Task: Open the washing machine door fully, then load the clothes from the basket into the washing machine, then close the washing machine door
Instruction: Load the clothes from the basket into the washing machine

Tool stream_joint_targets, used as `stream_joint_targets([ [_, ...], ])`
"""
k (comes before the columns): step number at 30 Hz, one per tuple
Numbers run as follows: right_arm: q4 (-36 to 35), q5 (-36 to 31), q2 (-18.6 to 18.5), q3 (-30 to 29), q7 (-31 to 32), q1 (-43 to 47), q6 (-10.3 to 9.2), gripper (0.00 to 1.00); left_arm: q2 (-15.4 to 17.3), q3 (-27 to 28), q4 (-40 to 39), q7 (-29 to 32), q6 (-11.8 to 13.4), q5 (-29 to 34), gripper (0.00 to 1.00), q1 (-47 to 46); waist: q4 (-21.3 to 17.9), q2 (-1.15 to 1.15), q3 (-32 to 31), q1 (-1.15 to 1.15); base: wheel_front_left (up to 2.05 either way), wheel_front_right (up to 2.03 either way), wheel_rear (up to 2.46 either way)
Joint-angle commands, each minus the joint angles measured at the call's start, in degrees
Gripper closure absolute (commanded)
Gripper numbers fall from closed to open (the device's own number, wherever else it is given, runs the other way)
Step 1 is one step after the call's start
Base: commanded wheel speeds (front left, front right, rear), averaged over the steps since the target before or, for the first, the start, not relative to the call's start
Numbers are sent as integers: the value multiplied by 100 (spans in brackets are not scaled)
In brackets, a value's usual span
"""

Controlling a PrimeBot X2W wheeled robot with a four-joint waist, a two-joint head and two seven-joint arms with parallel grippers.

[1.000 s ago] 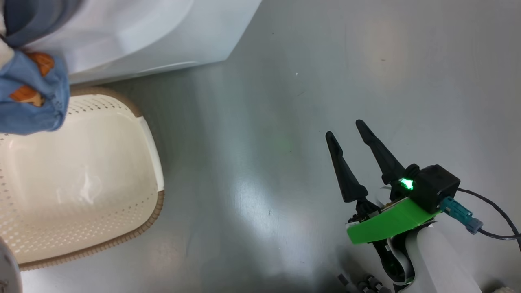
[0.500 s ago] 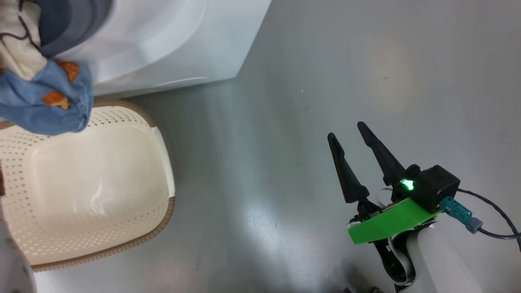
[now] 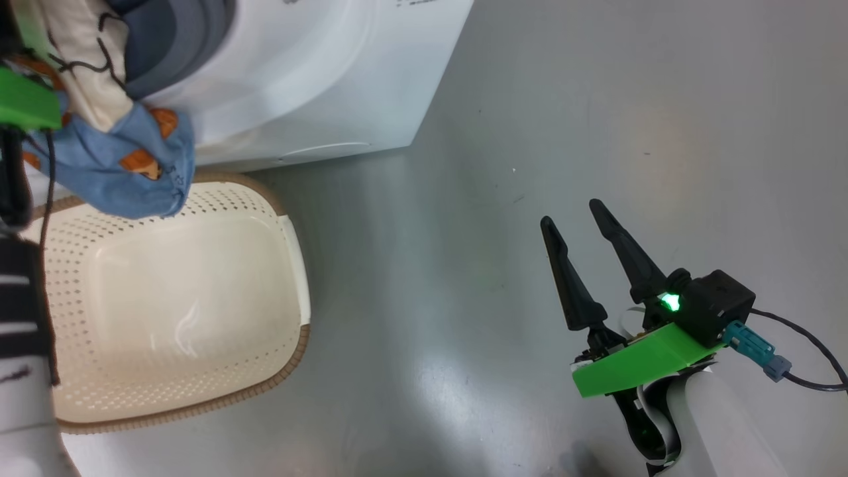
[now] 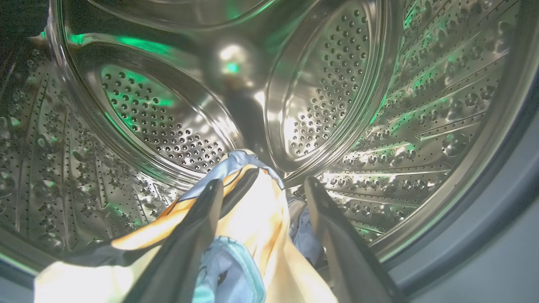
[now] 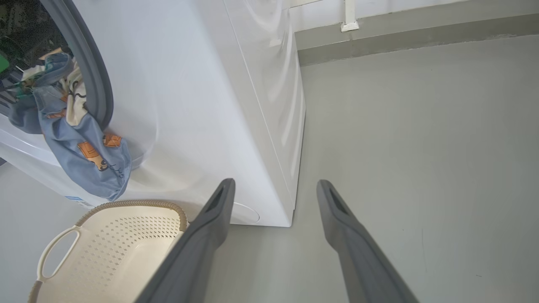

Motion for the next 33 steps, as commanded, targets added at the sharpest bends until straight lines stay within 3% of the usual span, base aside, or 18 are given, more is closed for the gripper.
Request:
stream_joint_targets([
  [1, -110, -50, 11, 101, -68, 214, 35, 0, 226, 138, -245, -30, 31, -24, 0, 180, 39, 0, -44, 0, 0, 0, 0],
  [33, -53, -5, -60, 83, -68, 341, 35, 0, -389, 445, -2266, -30, 320, -86, 0, 3018, 200, 0, -375, 0, 0, 0, 0],
])
